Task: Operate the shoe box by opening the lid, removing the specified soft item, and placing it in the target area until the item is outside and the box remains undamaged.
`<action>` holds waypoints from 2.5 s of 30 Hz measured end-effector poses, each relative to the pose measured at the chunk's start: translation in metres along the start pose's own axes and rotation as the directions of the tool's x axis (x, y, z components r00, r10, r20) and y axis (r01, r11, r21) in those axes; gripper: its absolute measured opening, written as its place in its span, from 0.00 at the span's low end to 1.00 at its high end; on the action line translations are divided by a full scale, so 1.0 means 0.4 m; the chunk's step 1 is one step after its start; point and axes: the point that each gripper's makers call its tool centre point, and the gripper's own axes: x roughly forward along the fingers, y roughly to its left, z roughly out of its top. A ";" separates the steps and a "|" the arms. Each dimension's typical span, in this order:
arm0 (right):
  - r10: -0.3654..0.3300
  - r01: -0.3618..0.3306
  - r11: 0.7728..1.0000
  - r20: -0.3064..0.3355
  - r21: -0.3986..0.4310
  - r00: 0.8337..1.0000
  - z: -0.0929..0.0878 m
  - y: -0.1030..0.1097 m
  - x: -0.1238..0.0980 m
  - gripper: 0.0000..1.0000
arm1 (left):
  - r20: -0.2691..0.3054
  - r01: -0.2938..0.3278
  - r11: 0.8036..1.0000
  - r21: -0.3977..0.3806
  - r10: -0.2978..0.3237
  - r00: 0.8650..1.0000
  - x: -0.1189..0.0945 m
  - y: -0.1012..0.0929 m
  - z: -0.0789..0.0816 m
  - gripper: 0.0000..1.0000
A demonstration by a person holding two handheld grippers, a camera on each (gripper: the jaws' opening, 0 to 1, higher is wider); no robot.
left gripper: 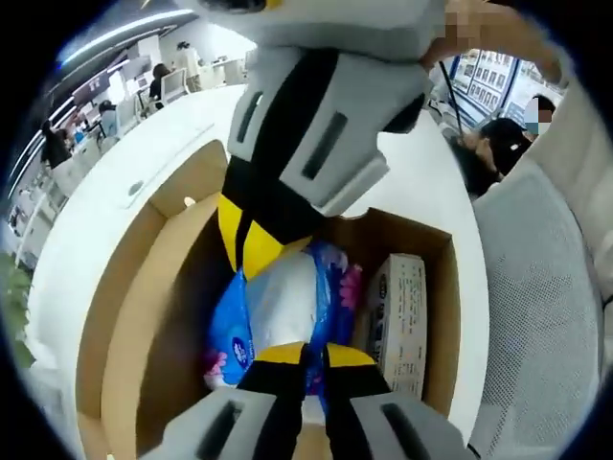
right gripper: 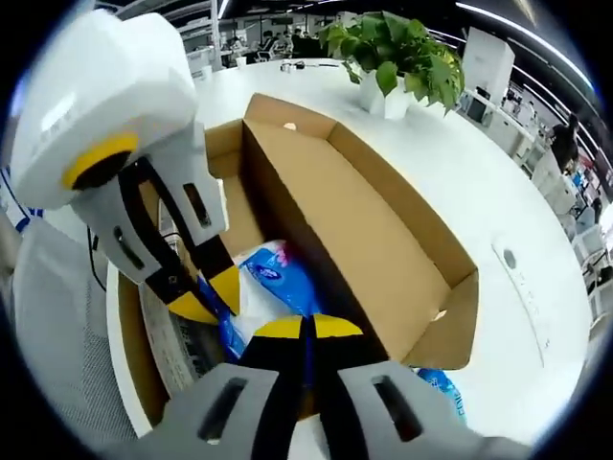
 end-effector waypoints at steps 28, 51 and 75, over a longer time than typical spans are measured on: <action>-0.008 0.017 0.997 0.116 -0.079 0.993 0.118 0.033 -0.082 0.00 | 0.046 -0.113 0.993 -0.020 0.114 0.992 -0.136 0.000 0.023 0.00; -0.026 0.047 0.994 0.196 -0.102 0.980 0.149 0.027 -0.240 0.00 | 0.081 -0.172 0.985 0.022 0.169 0.982 -0.235 -0.039 0.140 0.00; -0.080 0.083 0.996 0.219 -0.007 0.973 0.035 -0.050 -0.424 0.00 | 0.110 -0.122 0.985 0.124 0.108 0.988 -0.190 -0.127 0.338 0.00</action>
